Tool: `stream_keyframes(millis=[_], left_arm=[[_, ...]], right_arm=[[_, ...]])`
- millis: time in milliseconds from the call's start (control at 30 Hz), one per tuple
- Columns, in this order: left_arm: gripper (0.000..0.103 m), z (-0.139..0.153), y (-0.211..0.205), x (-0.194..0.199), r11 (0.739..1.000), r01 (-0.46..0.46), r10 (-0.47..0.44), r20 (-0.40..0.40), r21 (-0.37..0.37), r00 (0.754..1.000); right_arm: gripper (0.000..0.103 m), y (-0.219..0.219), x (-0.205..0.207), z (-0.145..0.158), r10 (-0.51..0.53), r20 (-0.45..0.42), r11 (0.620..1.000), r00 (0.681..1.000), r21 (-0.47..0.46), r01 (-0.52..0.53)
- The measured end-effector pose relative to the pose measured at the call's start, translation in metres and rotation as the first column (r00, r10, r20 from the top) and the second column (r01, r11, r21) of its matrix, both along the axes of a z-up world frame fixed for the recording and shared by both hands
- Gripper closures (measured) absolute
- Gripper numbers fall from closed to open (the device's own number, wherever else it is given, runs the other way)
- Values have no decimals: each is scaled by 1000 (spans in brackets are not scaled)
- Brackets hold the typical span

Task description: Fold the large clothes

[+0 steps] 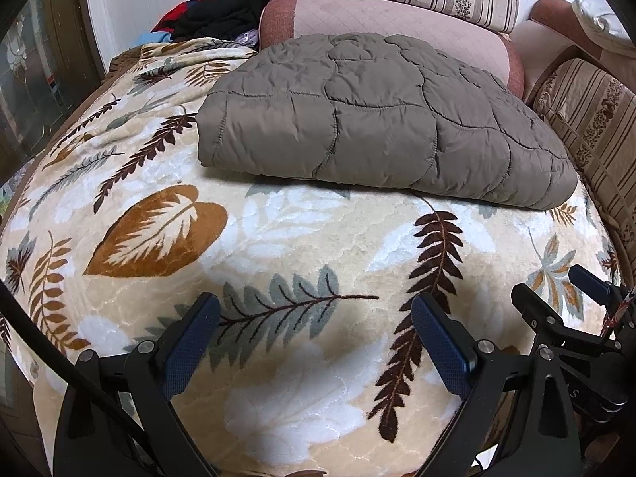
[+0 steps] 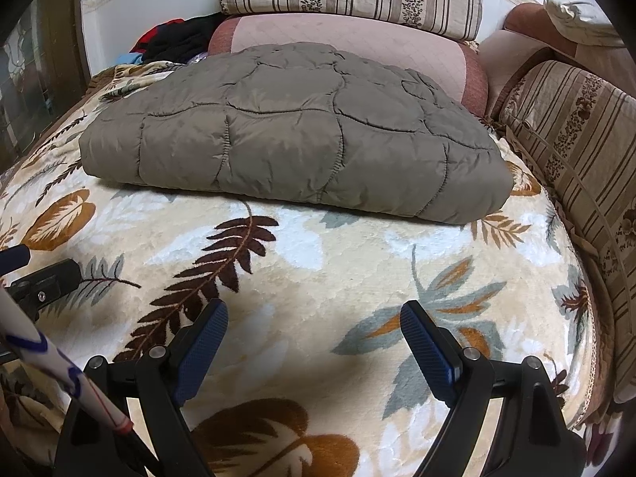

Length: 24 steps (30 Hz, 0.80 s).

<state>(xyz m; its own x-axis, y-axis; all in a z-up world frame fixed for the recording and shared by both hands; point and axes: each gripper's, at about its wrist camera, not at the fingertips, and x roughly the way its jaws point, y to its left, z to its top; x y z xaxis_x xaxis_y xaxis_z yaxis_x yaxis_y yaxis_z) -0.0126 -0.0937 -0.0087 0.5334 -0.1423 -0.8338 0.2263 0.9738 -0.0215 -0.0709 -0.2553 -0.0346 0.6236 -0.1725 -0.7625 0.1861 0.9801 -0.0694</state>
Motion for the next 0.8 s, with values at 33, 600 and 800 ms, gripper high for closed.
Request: stream_keyframes(millis=[33, 600, 800], left_arm=[[7, 0, 0, 0, 1000, 0, 0, 1, 1, 1000], [7, 0, 0, -2, 1000, 8, -8, 5, 1, 1000], [7, -2, 0, -2, 1000, 7, -7, 1, -2, 1000]], right_arm=[[11, 0, 0, 0, 1, 0, 1000, 1000, 0, -1], [11, 2, -1, 2, 11, 7, 1000, 1000, 2, -11], [11, 2, -2, 2, 19, 8, 1000, 1000, 3, -19]])
